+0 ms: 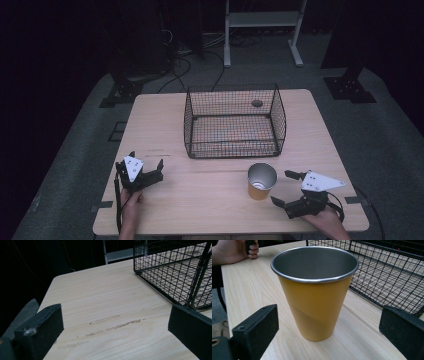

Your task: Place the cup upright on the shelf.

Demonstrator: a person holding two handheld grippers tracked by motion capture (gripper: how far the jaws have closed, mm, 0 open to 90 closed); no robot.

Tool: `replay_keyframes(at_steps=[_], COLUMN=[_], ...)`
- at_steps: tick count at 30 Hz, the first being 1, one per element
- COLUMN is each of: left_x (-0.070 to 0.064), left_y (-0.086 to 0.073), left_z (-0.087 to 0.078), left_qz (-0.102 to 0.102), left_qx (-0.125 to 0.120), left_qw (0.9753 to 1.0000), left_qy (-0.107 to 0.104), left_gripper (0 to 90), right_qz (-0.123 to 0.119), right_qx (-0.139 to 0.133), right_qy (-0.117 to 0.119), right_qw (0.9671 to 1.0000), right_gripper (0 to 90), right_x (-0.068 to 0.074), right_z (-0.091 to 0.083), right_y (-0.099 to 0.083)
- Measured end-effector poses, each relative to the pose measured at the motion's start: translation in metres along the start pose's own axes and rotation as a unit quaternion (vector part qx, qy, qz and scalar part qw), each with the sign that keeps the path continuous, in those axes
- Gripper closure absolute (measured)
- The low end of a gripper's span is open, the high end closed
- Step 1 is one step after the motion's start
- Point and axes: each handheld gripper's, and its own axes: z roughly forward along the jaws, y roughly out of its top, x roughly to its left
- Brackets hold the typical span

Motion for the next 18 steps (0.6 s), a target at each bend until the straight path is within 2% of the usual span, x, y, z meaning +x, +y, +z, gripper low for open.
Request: replay_keyframes(at_steps=[18], left_x=[0.000], left_y=[0.000], left_z=[0.000], left_qz=[0.000], left_qx=[0.000], left_qw=[1.0000], left_qy=[0.000], left_gripper=[0.0], right_qz=[0.000], right_qx=[0.000], right_qy=[0.000], right_qw=[1.0000], right_gripper=[2.0], right_x=[0.002], right_z=[0.012], right_y=[0.004])
